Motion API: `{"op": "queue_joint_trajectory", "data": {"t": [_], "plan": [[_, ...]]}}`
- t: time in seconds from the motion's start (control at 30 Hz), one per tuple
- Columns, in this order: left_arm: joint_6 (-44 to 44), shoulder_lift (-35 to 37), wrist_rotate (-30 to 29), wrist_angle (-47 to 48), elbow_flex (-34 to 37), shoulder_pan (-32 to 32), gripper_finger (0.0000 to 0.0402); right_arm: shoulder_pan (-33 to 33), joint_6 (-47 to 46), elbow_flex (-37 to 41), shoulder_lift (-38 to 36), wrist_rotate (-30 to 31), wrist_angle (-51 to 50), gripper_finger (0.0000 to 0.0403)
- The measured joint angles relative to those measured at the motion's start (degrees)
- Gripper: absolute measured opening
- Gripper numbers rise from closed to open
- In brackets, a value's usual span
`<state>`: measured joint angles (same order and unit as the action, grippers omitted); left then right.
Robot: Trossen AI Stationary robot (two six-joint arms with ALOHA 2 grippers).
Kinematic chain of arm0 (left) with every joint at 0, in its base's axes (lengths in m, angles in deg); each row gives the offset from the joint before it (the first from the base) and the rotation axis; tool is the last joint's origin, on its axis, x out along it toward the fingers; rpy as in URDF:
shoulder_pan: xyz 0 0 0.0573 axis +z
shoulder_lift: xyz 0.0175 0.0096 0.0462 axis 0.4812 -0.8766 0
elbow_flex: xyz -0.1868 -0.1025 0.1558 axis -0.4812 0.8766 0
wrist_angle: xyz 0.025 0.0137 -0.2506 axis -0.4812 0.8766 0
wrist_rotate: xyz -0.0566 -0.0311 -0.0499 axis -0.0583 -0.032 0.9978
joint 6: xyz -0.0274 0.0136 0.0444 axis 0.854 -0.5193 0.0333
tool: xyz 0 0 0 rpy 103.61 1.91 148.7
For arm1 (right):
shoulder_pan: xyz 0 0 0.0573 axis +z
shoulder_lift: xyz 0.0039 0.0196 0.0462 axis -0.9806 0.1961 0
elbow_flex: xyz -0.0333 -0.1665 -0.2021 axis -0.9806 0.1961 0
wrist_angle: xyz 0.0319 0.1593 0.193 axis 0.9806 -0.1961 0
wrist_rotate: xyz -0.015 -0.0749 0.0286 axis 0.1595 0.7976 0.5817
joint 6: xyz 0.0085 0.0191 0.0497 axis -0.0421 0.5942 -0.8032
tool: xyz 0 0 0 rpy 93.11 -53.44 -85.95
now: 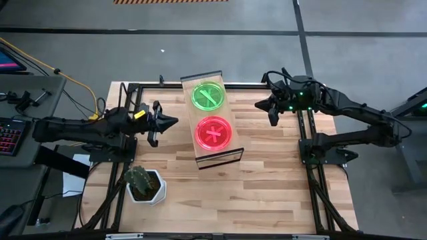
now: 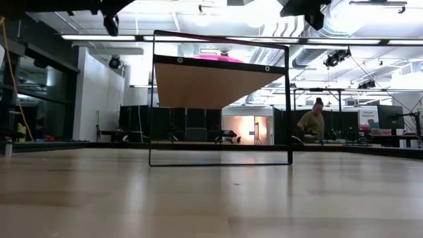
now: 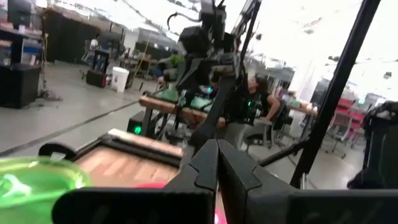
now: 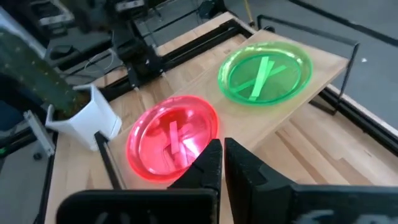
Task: Place and stack plates onto a shelf
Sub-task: Return to Home Position
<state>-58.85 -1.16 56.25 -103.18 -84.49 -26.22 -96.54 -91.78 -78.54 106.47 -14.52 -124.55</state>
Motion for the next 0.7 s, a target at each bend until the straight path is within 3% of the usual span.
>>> {"op": "queue_joint_trajectory", "data": {"t": [0.2, 0.47, 0.7], "plan": [[1.89, 6.42, 1.65, 10.73, 0.73, 1.9, 0.0, 0.02, 2.9, -0.02, 0.0, -2.13, -4.58, 0.0], [4.96, 11.4, -2.8, -0.1, 13.38, -2.19, 0.0, 0.0, -0.76, -0.02, 0.0, -2.13, -11.01, 0.0], [4.65, 16.13, -3.87, -0.38, 19.25, -2.26, 0.0, 0.0, -3.83, -0.02, -0.18, -4.77, -10.54, 0.0]]}}
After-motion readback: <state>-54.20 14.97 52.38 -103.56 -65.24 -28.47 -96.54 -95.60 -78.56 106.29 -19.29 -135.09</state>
